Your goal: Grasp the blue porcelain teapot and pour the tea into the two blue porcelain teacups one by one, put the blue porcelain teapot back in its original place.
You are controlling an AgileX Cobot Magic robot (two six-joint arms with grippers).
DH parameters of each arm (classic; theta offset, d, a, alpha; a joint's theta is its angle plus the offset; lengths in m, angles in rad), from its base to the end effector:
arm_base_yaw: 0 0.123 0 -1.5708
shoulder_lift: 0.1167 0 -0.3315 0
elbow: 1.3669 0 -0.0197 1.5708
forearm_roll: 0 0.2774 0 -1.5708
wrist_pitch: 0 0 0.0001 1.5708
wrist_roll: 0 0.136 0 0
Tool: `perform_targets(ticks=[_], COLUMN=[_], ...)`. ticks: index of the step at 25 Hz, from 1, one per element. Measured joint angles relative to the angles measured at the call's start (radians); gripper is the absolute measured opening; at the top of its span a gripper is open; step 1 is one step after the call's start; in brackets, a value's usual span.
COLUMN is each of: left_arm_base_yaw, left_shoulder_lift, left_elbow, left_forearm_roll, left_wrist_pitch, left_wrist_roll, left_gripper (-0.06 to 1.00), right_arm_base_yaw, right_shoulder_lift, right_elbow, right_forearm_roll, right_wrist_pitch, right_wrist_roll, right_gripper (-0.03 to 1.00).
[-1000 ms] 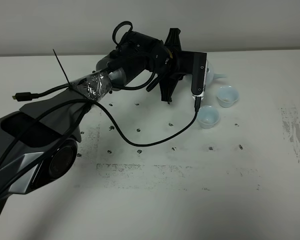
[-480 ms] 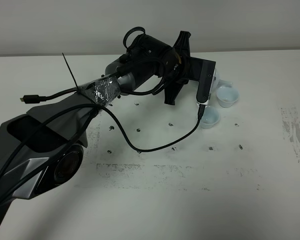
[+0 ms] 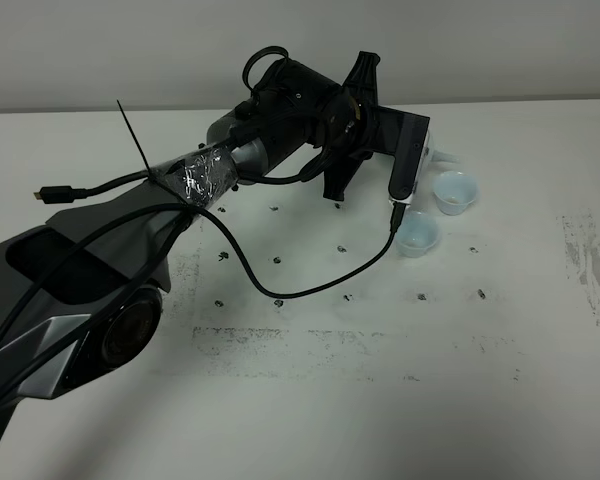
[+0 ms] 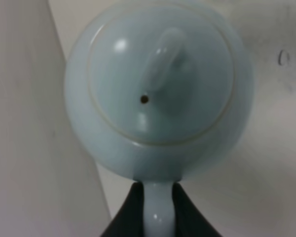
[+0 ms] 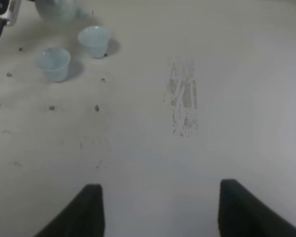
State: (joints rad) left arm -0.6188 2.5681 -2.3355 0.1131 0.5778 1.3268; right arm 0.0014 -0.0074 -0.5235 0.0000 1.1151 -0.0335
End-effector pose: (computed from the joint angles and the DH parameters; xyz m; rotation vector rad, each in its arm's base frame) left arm 0.5562 -0.3857 0.1589 1.9751 1.2508 0.4800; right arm 0.0046 0.0000 0.2710 -0.0361 2.0675 -0.0198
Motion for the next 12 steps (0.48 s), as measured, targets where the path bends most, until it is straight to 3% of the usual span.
perform_targets(ticks=[12], left_arm_base_yaw=[-0.009], left_shoulder_lift=[-0.002], left_elbow=[0.0], left_forearm_roll=[0.008], left_wrist_pitch=[0.014], left_wrist_roll=[0.05], left_gripper=[0.0], right_arm_base_yaw=[0.0], right_shoulder_lift=[0.0], right_elbow=[0.0], right_forearm_roll=[0.0], right_wrist_pitch=[0.0], right_wrist_roll=[0.0], right_gripper=[0.49])
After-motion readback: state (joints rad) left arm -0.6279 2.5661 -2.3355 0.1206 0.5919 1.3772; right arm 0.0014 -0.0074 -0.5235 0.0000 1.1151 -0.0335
